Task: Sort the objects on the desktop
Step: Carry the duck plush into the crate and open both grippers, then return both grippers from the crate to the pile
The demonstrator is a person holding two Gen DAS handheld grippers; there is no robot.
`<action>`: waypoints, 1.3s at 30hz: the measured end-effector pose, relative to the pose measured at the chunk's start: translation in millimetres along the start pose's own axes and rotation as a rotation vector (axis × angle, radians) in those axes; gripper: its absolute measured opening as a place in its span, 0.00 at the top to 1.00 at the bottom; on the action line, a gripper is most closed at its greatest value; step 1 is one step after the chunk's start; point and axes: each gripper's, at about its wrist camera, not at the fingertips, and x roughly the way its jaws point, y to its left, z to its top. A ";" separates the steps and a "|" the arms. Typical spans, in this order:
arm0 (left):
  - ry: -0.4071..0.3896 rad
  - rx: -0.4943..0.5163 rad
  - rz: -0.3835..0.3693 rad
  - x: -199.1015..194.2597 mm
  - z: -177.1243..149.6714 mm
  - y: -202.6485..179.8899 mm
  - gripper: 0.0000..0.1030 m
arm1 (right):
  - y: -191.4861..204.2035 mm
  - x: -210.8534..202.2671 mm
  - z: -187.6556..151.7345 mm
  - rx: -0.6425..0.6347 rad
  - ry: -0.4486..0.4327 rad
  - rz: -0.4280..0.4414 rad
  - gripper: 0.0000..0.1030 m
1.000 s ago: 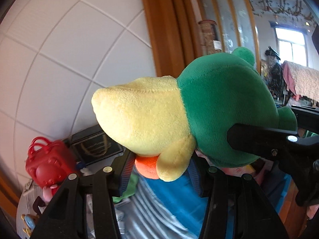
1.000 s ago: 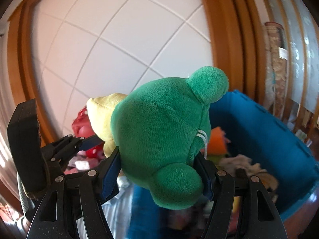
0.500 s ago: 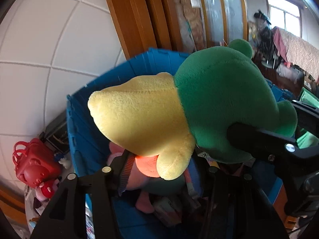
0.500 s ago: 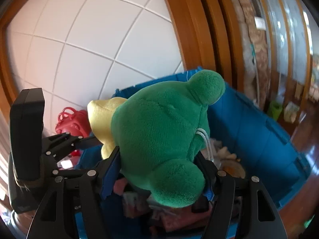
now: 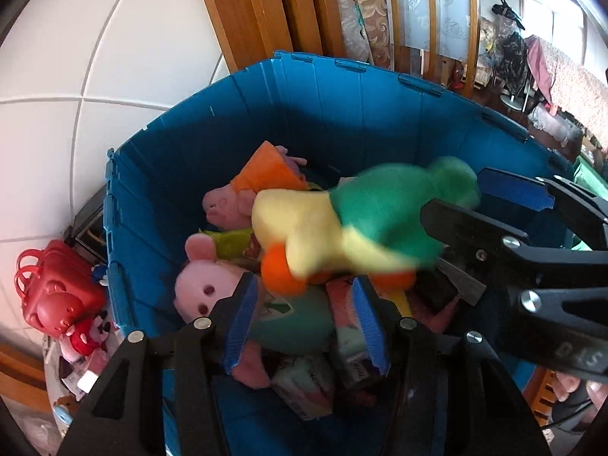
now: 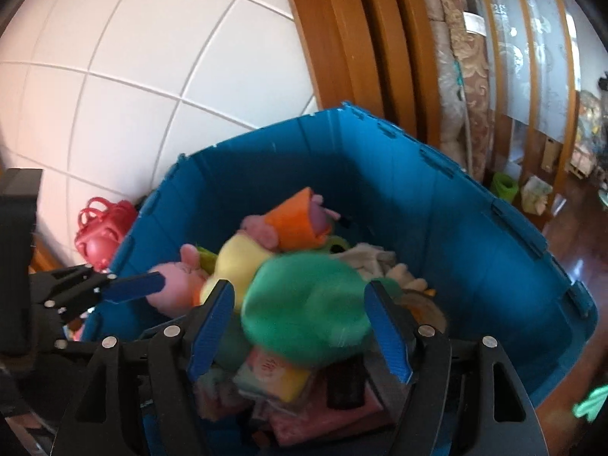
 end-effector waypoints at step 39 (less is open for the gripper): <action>-0.368 -0.260 0.231 -105.3 -89.1 75.5 0.30 | 97.5 -60.8 -6.9 -0.193 -0.179 -0.017 0.00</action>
